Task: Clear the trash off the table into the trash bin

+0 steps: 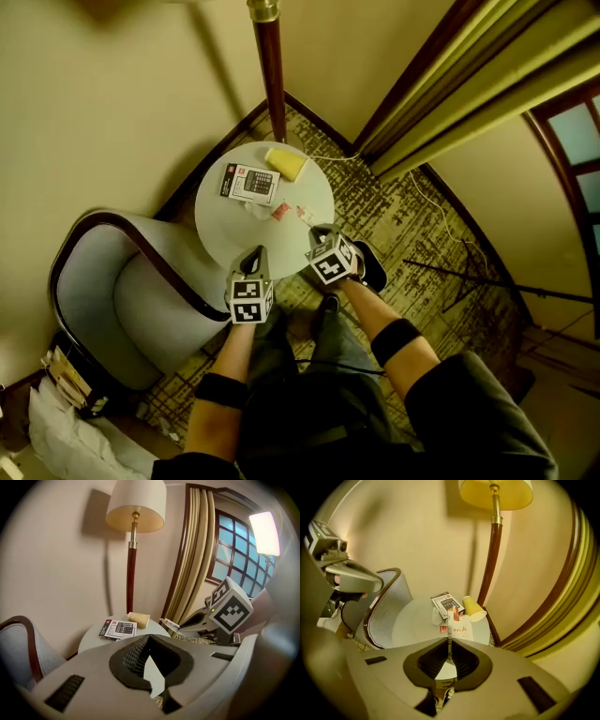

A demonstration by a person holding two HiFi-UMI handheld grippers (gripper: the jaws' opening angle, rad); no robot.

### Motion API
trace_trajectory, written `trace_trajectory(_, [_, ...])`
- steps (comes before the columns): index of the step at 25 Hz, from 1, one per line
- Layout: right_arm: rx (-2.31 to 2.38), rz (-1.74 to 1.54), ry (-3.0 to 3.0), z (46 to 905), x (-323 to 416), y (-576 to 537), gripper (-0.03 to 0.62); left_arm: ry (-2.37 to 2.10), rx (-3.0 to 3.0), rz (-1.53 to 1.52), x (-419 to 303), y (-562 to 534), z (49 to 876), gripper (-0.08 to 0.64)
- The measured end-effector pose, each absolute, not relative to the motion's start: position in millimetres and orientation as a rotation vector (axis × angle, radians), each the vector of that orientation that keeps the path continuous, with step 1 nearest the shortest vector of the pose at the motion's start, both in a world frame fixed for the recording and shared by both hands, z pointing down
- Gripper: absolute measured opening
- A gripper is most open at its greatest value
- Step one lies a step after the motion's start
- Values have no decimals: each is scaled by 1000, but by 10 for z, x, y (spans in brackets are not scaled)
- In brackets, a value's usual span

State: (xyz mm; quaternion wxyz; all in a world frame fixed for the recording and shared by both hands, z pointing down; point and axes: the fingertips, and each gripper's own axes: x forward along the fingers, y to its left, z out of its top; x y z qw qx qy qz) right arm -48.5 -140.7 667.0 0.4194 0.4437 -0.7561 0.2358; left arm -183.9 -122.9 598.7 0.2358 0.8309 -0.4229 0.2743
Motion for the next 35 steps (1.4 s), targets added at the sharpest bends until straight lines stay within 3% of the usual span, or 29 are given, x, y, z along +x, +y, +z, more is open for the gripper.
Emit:
trace_trajectory(16, [1423,896,-1927,5938,-309,-671,41,-1098,2312,819,-1795,-902,5669,0])
trace_trajectory(35, [1979,1237,-1483,6308,858,638,41,-345,2683,1007,29,-338,5708,0])
